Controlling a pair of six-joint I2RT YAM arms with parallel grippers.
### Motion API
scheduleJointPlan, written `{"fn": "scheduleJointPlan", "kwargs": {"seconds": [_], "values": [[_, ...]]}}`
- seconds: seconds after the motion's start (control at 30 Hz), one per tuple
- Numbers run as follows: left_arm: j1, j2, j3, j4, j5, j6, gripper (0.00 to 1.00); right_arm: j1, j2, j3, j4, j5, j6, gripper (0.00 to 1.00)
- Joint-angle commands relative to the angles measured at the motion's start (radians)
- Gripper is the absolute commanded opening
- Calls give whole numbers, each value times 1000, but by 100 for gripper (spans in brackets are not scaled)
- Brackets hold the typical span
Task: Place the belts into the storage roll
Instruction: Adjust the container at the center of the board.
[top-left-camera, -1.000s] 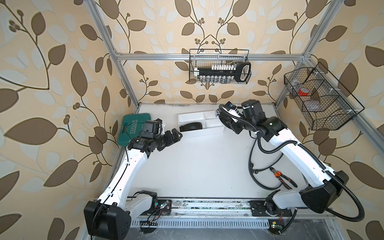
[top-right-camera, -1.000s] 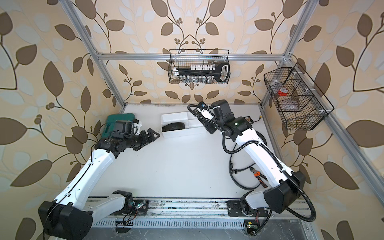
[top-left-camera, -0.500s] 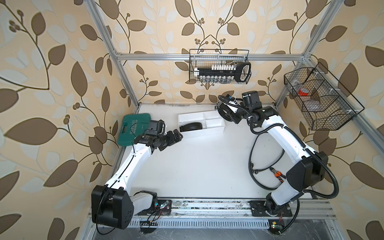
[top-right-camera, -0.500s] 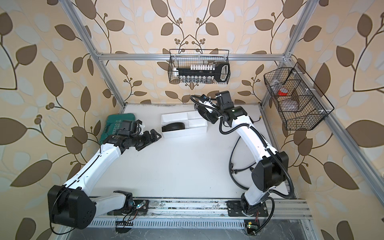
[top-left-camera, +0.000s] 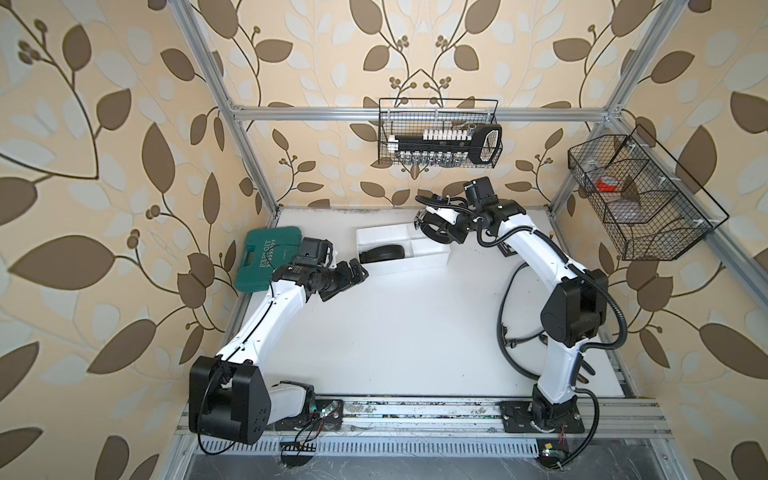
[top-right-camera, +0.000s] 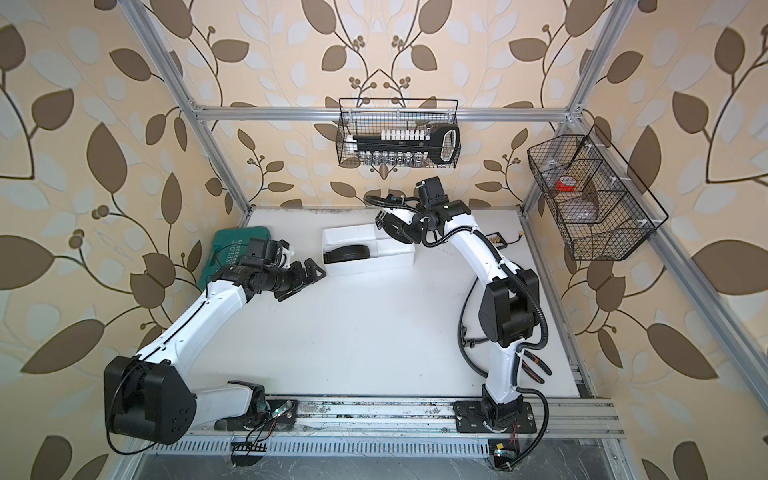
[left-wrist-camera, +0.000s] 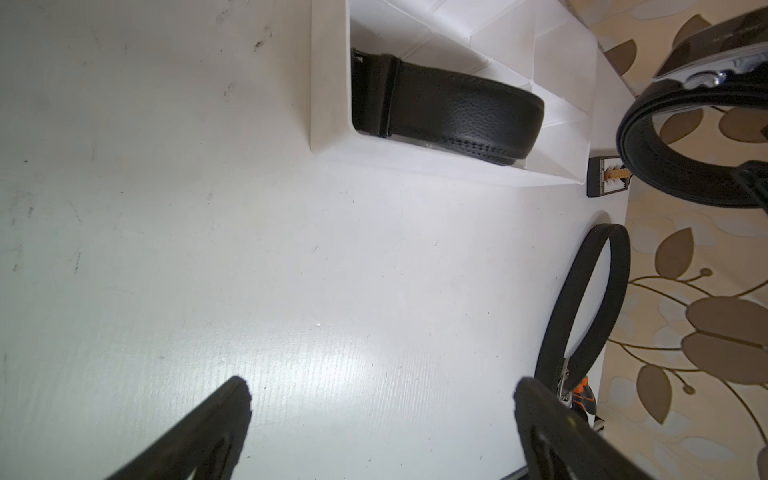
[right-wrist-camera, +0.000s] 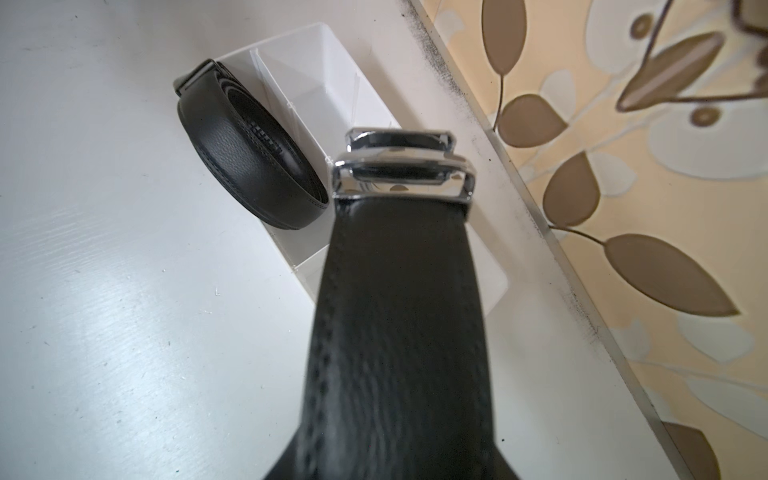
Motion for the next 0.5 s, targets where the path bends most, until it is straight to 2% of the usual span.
{"fn": "scheduleJointPlan", "kwargs": {"seconds": [0.0, 0.47], "values": [[15, 26, 44, -34, 39, 45, 99, 0, 25, 43, -11, -50, -93, 25], [58, 123, 81, -52, 108, 65, 99, -30, 80, 8, -5, -161, -226, 25]]}}
